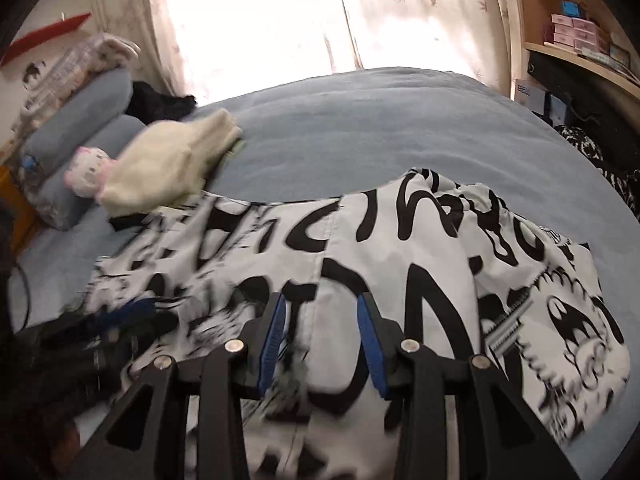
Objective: Fold large clothes
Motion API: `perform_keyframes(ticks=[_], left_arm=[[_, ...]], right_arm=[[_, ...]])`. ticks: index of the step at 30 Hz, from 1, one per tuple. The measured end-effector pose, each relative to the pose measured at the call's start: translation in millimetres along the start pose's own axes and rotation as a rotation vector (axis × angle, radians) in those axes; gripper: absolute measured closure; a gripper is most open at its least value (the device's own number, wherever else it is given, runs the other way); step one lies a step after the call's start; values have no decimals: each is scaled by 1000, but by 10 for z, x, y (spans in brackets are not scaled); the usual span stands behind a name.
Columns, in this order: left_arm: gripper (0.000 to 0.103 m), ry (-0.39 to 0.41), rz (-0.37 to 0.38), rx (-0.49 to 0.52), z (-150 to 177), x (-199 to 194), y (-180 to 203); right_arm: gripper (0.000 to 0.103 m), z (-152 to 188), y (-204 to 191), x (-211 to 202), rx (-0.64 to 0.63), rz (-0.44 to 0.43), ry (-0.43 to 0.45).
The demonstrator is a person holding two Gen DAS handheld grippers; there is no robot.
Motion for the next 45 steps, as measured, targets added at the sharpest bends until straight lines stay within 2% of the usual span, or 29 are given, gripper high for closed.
perform_keyframes(ticks=[2, 4, 7, 13, 16, 20, 22, 26, 30, 33, 35, 37, 40, 43, 45], left_arm=[[80, -58, -16, 6, 70, 190, 25], [80, -112, -66, 27, 167, 339, -19], [80, -107, -82, 25, 243, 324, -115], [80, -99, -67, -18, 251, 300, -146], [80, -98, -77, -23, 213, 241, -119], [80, -57, -34, -26, 184, 15, -35], [80, -19, -9, -12, 159, -144, 53], [80, -3, 41, -1, 216, -289, 198], [80, -68, 41, 1, 403, -162, 242], [80, -104, 50, -6, 557, -69, 315], [80, -94, 41, 15, 580, -57, 382], [80, -82, 41, 37, 574, -36, 463], [79, -68, 60, 51, 557, 22, 583], [78, -86, 32, 76, 608, 154, 621], [78, -78, 32, 75, 603, 167, 620]], right_arm=[[67, 44, 139, 222, 13, 48, -43], [69, 108, 326, 299, 25, 100, -58], [69, 207, 633, 247, 36, 183, -59], [67, 307, 885, 156, 123, 172, -91], [67, 281, 891, 42, 182, 104, -86], [66, 209, 711, -186, 185, 29, -44], [62, 194, 552, -300, 168, -27, -27], [56, 283, 277, -386, 125, -97, -38], [57, 407, 189, -401, 33, -18, -27], [57, 485, 271, -351, 55, -9, -51], [60, 518, 343, -308, 63, 19, -56], [87, 537, 441, -243, 55, 78, -65], [88, 530, 575, -179, 98, 78, -66], [88, 613, 712, 21, 141, 94, -133], [88, 611, 712, 20, 144, 97, -134]])
Point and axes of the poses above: each gripper's, at about its wrist camera, not at the fingertips, and x roughly the way its jaws point, y to its right, z to its underside, the point moved 6 cm from there along x, roughly the way its jaws point, and after that the axes turned 2 degrees about y, right-handed, at the moved point
